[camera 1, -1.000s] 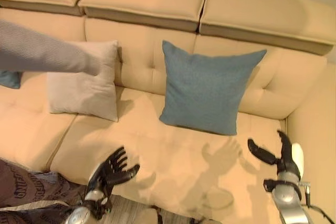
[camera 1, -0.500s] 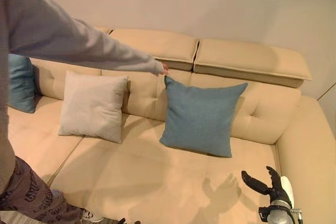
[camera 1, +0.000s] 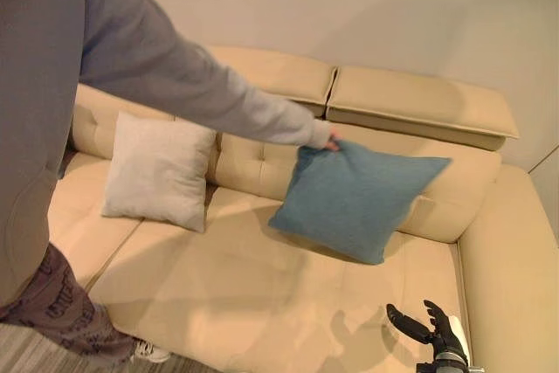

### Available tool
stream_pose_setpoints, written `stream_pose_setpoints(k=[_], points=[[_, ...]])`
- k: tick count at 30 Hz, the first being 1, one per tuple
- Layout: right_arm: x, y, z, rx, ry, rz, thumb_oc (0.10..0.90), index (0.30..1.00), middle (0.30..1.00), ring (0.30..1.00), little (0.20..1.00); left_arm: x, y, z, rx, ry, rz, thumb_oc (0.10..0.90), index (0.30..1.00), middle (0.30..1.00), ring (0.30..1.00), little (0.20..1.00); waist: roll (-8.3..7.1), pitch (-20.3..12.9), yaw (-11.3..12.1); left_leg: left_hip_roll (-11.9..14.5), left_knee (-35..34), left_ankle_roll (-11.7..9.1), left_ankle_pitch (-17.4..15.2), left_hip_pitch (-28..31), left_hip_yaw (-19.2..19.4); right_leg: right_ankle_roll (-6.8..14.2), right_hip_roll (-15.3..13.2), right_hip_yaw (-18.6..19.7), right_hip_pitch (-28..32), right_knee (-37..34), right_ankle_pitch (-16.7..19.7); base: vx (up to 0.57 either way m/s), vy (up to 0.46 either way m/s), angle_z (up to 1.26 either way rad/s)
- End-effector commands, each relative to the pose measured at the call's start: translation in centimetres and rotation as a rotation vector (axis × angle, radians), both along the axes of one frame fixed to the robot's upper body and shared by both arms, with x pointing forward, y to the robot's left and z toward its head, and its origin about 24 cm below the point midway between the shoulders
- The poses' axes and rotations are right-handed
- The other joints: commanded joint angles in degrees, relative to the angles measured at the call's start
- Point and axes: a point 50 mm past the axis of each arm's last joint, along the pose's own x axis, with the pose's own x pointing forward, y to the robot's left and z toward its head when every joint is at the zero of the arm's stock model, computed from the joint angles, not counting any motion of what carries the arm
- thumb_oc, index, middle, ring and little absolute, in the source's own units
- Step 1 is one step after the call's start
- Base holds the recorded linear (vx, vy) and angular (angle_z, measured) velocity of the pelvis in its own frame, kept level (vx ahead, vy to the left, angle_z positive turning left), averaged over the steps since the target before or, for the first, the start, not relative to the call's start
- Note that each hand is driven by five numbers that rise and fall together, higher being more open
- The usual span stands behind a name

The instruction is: Pick up all the scattered cushions and arrange them neatly on the sofa.

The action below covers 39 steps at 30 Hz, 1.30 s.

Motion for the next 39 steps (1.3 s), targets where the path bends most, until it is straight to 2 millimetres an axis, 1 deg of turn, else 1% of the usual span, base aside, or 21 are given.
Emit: stream_pose_setpoints(k=[1, 2, 3, 5, 9, 11, 14, 16, 19, 20, 21, 22, 23, 24, 25, 26, 27, 30, 31, 35, 39], points=[[3.9, -2.1, 4.0, -0.074, -0.261, -0.03, 0.8, 0.9, 0.9, 0.9, 0.9, -0.4, -2.4, -0.4, -0.036, 0.027, -0.086, 0.8, 0.9, 0.9, 0.9, 0.9, 0.44, -0.09, -1.94, 3.53, 10.92, -0.51, -12.65, 7.43, 3.0, 0.4, 0.79, -1.33, -1.08, 7.65, -11.89, -0.03, 0.109, 0.32], [3.5, -2.2, 3.9, -0.068, -0.259, -0.042, 0.8, 0.9, 0.9, 0.9, 0.9, 0.4, -2.8, -0.4, -0.033, -0.001, -0.093, 0.8, 0.9, 0.9, 0.9, 0.9, 1.1, -0.77, -2.92, 2.9, 7.85, 0.02, -13.54, 9.83, 3.97, 0.66, 0.59, -2.18, -1.5, 8.3, -11.84, -0.03, 0.22, 0.54], [3.5, -2.1, 3.8, -0.059, -0.254, -0.05, 0.8, 0.9, 0.9, 0.9, 0.9, 1.8, -3.4, -0.4, -0.039, -0.045, -0.129, 0.8, 0.9, 0.9, 0.9, 0.9, 2.54, -1.36, -4.08, 0.71, 2.45, 0.31, -13.87, 12.4, 3.57, 1.44, -0.14, -2.61, -2.98, 10.09, -10.91, -0.05, 0.255, 0.57], [3.2, -2.1, 3.5, -0.054, -0.233, -0.058, 0.8, 0.9, 0.9, 0.9, 0.9, 3.2, -3.2, -0.3, -0.025, -0.088, -0.163, 0.8, 0.9, 0.9, 0.9, 0.9, 2.88, -1.21, -4.74, 0.02, 0.61, 0.23, -13.03, 12.66, 3.04, 1.78, -0.89, -2.48, -3.54, 11.05, -10.02, -0.06, 0.194, 0.35], [2.4, -1.8, 2.5, -0.043, -0.179, -0.076, 0.8, 0.9, 0.9, 0.9, 0.9, 4.6, -2.6, -0.1, -0.002, -0.136, -0.198, 0.8, 0.9, 0.9, 0.9, 0.9, 3.22, -1.47, -5.05, -1.48, -3.89, 1.14, -12.16, 14.55, 2.72, 2.85, -1.95, -2.23, -4.44, 11.26, -8.1, -0.06, 0.138, 0.19], [1.8, -1.7, 1.7, -0.028, -0.148, -0.117, 0.8, 0.9, 0.9, 0.9, 0.9, 4.8, -2.1, 0.0, 0.02, -0.128, -0.22, 0.8, 0.9, 0.9, 0.9, 0.9, 3.05, -1.58, -4.94, -2.11, -4.81, 1.57, -11.94, 14.88, 2.61, 3.49, -2.33, -1.87, -4.79, 11.16, -7.23, -0.05, 0.11, 0.01], [0.7, -1.8, 0.8, -0.019, -0.095, -0.163, 0.8, 0.9, 0.9, 0.9, 0.9, 4.3, -1.6, -0.1, 0.046, -0.073, -0.292, 0.8, 0.9, 0.9, 0.9, 0.9, 2.8, -1.46, -5.04, -3.32, -6.51, 2.35, -11.74, 15.66, 2.53, 4.64, -3.15, -1.16, -5.53, 11.41, -5.55, -0.05, 0.111, 0.01], [0.6, -1.8, 0.7, -0.018, -0.091, -0.169, 0.8, 0.9, 0.9, 0.9, 0.9, 4.3, -1.6, -0.1, 0.049, -0.072, -0.297, 0.8, 0.9, 0.9, 0.9, 0.9, 2.8, -1.4, -4.94, -3.67, -7.13, 2.57, -11.58, 15.72, 2.46, 4.86, -3.33, -0.97, -5.77, 11.51, -5.25, -0.04, 0.071, -0.07], [-0.4, -1.7, -0.4, -0.004, -0.036, -0.231, 0.8, 0.9, 0.9, 0.9, 0.9, 4.5, -1.2, -0.1, 0.074, -0.051, -0.35, 0.8, 0.9, 0.9, 0.9, 0.9, 2.57, -0.77, -4.74, -4.65, -8.98, 3.26, -10.88, 15.99, 2.67, 6.55, -4.73, -0.74, -7.26, 13.06, -3.56, -0.09, 0.116, -0.23], [-0.4, -1.6, -0.4, -0.003, -0.037, -0.232, 0.8, 0.9, 0.9, 0.9, 0.9, 4.5, -1.2, -0.1, 0.075, -0.052, -0.35, 0.8, 0.9, 0.9, 0.9, 0.9, 2.55, -0.74, -4.71, -4.68, -9.0, 3.29, -10.87, 15.99, 2.68, 6.58, -4.79, -0.7, -7.32, 13.16, -3.59, -0.12, 0.157, -0.33], [-1.3, -1.8, -1.0, -0.038, 0.009, -0.247, 0.8, 0.9, 0.9, 0.9, 0.9, 4.3, -0.8, -0.1, 0.093, -0.022, -0.411, 0.8, 0.9, 0.9, 0.9, 0.9, 2.72, -0.48, -4.32, -5.0, -9.8, 3.97, -10.58, 16.02, 3.0, 7.42, -6.09, -1.79, -8.4, 17.53, -4.03, -0.08, 0.126, -0.27], [-1.3, -1.7, -1.2, -0.031, 0.019, -0.262, 0.8, 0.9, 0.9, 0.9, 0.9, 4.1, -0.7, -0.1, 0.109, -0.013, -0.41, 0.8, 0.9, 0.9, 0.9, 0.9, 2.71, -0.02, -4.27, -5.0, -9.82, 4.12, -10.55, 16.24, 3.26, 7.98, -7.06, -2.38, -9.1, 20.29, -3.66, -0.08, 0.129, -0.2], [-1.3, -1.7, -1.2, -0.031, 0.018, -0.262, 0.8, 0.9, 0.9, 0.9, 0.9, 4.1, -0.7, -0.1, 0.11, -0.014, -0.41, 0.8, 0.9, 0.9, 0.9, 0.9, 2.63, 0.05, -4.28, -5.13, -9.84, 4.19, -10.57, 16.25, 3.25, 8.08, -7.28, -2.3, -9.25, 20.66, -3.8, -0.04, 0.038, -0.07], [-1.2, -1.6, -1.5, -0.037, 0.042, -0.277, 0.8, 0.9, 0.9, 0.9, 0.9, 4.3, -0.8, -0.1, 0.11, -0.003, -0.451, 0.8, 0.9, 0.9, 0.9, 0.9, 2.47, 0.32, -4.39, -5.17, -9.78, 4.59, -10.78, 16.47, 3.32, 9.89, -9.22, -2.0, -9.58, 22.39, -2.52, -0.04, 0.001, -0.08], [-0.6, -1.4, -1.4, -0.04, 0.033, -0.274, 0.8, 0.9, 0.9, 0.9, 0.9, 4.6, -0.8, -0.1, 0.118, -0.003, -0.467, 0.8, 0.9, 0.9, 0.9, 0.9, 2.47, 0.56, -4.77, -5.16, -9.55, 4.64, -10.77, 16.32, 2.48, 9.86, -9.2, 0.75, -9.95, 22.54, -2.89, -0.03, -0.027, -0.11], [0.0, -1.0, -1.4, -0.033, 0.024, -0.269, 0.8, 0.9, 0.9, 0.9, 0.9, 5.3, -0.8, 0.0, 0.129, -0.02, -0.479, 0.8, 0.9, 0.9, 0.9, 0.9, 2.4, 0.52, -5.0, -5.11, -9.57, 4.49, -10.7, 16.06, 1.66, 9.52, -8.1, 4.13, -9.96, 20.85, -4.79, 0.0, -0.052, -0.1], [0.2, -0.7, -1.5, -0.024, 0.024, -0.264, 0.8, 0.9, 0.9, 0.9, 0.9, 5.7, -0.6, 0.1, 0.136, -0.033, -0.47, 0.8, 0.9, 0.9, 0.9, 0.9, 2.32, 0.37, -4.81, -5.19, -9.58, 4.41, -10.72, 16.05, 1.58, 9.14, -7.5, 5.26, -9.33, 19.02, -5.43, 0.02, -0.044, 0.0], [0.4, -0.5, -1.6, -0.018, 0.026, -0.256, 0.8, 0.9, 0.9, 0.9, 0.9, 5.7, -0.5, 0.1, 0.141, -0.031, -0.457, 0.8, 0.9, 0.9, 0.9, 0.9, 2.18, 0.03, -4.4, -5.29, -9.32, 4.35, -10.73, 15.88, 1.61, 8.68, -7.38, 4.74, -8.2, 17.35, -5.34, 0.04, -0.041, 0.03], [0.9, -0.4, -1.6, -0.011, 0.024, -0.245, 0.8, 0.9, 0.9, 0.9, 0.9, 5.6, -0.3, 0.1, 0.147, -0.02, -0.453, 0.8, 0.9, 0.9, 0.9, 0.9, 1.99, -0.94, -3.61, -5.42, -9.15, 4.04, -10.4, 15.41, 1.34, 8.32, -7.05, 3.52, -6.73, 15.0, -5.07, 0.06, -0.058, 0.1], [1.7, -0.9, -0.9, -0.022, -0.01, -0.233, 0.8, 0.9, 0.9, 0.9, 0.9, 5.0, -0.5, 0.0, 0.145, -0.01, -0.462, 0.8, 0.9, 0.9, 0.9, 0.9, 2.18, -2.09, -2.89, -5.1, -9.16, 3.36, -10.08, 15.61, 1.45, 8.28, -6.04, 1.61, -4.19, 11.18, -4.09, 0.08, -0.042, 0.21], [2.4, -1.3, -0.3, -0.035, -0.042, -0.217, 0.8, 0.9, 0.9, 0.9, 0.9, 4.5, -1.1, -0.1, 0.132, 0.001, -0.498, 0.8, 0.9, 0.9, 0.9, 0.9, 2.09, -2.2, -2.69, -4.75, -8.82, 2.8, -10.05, 15.86, 1.17, 7.99, -5.44, 0.67, -2.94, 10.41, -4.3, 0.07, -0.028, 0.11]])
